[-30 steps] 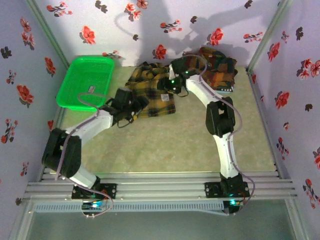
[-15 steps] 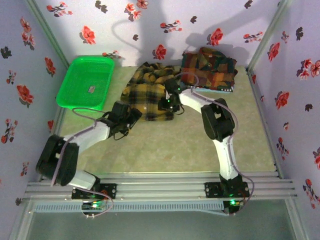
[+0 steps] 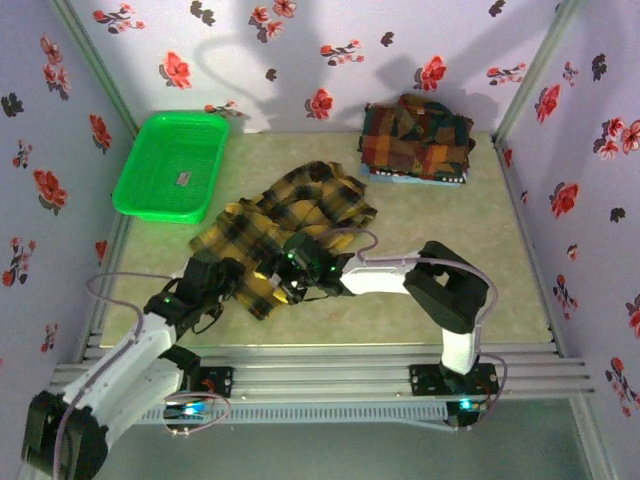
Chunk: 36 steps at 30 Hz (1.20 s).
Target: Fold and stack the long sleeve shirts
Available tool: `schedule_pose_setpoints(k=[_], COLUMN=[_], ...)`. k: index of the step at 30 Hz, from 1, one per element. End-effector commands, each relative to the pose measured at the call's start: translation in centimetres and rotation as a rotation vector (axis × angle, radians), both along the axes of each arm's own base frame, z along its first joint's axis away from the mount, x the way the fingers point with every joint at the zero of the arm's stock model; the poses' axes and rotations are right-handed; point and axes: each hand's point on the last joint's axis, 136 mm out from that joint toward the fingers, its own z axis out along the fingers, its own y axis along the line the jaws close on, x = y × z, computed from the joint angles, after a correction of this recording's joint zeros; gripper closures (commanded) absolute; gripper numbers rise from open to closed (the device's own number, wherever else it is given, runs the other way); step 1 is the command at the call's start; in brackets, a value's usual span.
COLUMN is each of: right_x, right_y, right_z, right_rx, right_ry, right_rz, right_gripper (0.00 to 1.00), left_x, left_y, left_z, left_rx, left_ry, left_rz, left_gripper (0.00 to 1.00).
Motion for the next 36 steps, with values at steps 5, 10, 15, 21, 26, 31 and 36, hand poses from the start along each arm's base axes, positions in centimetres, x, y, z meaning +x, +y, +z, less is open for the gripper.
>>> schedule_pose_setpoints(k=[5,10,15,21,26,31,36], right_x=[3.5,6.6,9.4,10.8,11.9,13.4,13.9], right_y=[-2.8,-4.3,-3.2,-1.1,-0.5,-0.9,-0.8], right_z=[10.3,10.5,8.5,6.6,5.1,4.9,5.0], right_rx=[-0.202,-0.419,-0.375,-0.341,-0.330,-0.329,-0.298], right_ry=[-0.360,-0.498,-0.499,-0.501,-0.474,-0.470,-0.460], right_rz=[0.245,0.614,0.670,0.702,0.690,0.661,0.653], right_gripper=[0.16,0.26,0.47,0.53,0.54,0.55,0.56], left_x=[-2.4,0.2,2.6,4.5,4.7,4.4,5.0], left_y=[3.8,2.3,1.9,1.9,1.8,1.9,1.4], left_z=[-0.9,-1.5,-1.2,-0.9,-2.3,-3.1,-4.0], left_rx=[0.117,0.083,0.073,0.077,0.072,0.079,0.081], left_ry=[0.070,0.022,-0.065,-0.118,-0.069,-0.034,-0.023], left_rz=[0.101,0.065,0.060,0.059,0.059,0.061,0.035], left_gripper=[0.11,0.17,0.29,0.31,0.31,0.31,0.41])
